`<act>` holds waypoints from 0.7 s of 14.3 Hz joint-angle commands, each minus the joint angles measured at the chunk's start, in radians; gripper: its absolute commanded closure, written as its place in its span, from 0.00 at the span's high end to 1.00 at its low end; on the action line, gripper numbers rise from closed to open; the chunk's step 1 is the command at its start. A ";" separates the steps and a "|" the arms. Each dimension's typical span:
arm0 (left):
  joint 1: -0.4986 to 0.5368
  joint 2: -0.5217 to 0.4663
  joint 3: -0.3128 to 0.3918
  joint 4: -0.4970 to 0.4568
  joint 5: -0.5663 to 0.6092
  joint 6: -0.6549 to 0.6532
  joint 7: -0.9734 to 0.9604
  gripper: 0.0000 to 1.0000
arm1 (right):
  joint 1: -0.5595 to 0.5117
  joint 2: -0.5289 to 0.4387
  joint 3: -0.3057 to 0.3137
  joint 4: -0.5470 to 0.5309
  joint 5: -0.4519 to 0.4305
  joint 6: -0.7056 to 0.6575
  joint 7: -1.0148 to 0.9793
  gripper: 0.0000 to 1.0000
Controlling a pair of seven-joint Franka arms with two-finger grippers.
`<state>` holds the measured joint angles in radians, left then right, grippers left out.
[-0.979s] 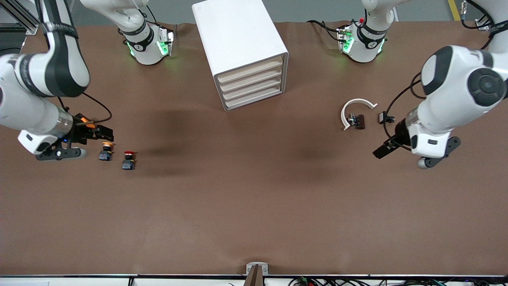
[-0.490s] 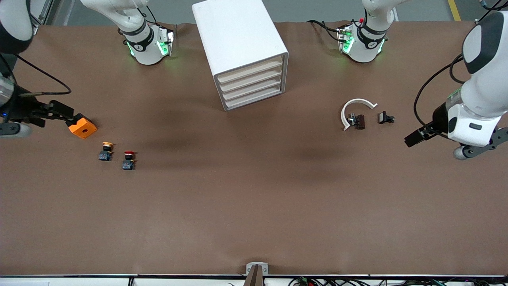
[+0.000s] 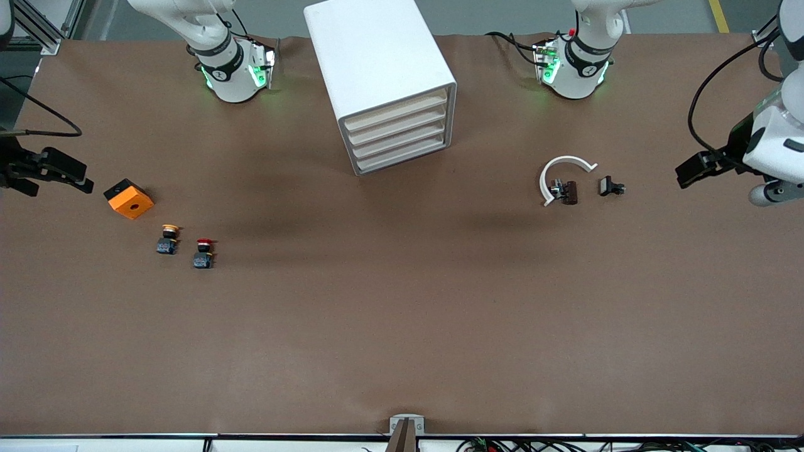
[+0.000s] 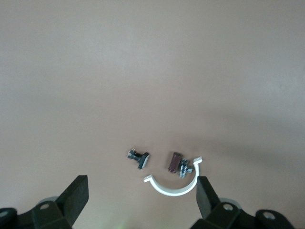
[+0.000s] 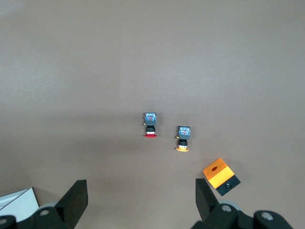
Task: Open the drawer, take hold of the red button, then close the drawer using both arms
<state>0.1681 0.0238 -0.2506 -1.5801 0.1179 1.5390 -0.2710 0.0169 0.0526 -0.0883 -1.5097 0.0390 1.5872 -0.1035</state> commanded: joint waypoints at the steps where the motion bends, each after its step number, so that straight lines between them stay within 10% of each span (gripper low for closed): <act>1: -0.021 -0.065 0.037 -0.050 -0.040 -0.010 0.065 1.00 | -0.017 0.018 0.010 0.063 -0.013 -0.053 0.008 1.00; 10: -0.111 -0.197 0.099 -0.167 -0.090 0.004 0.133 1.00 | -0.020 0.018 0.018 0.063 -0.028 -0.062 0.008 1.00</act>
<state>0.0749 -0.1183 -0.1586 -1.6911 0.0424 1.5265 -0.1579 0.0046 0.0584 -0.0807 -1.4757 0.0282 1.5440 -0.1034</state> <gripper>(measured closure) 0.000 0.000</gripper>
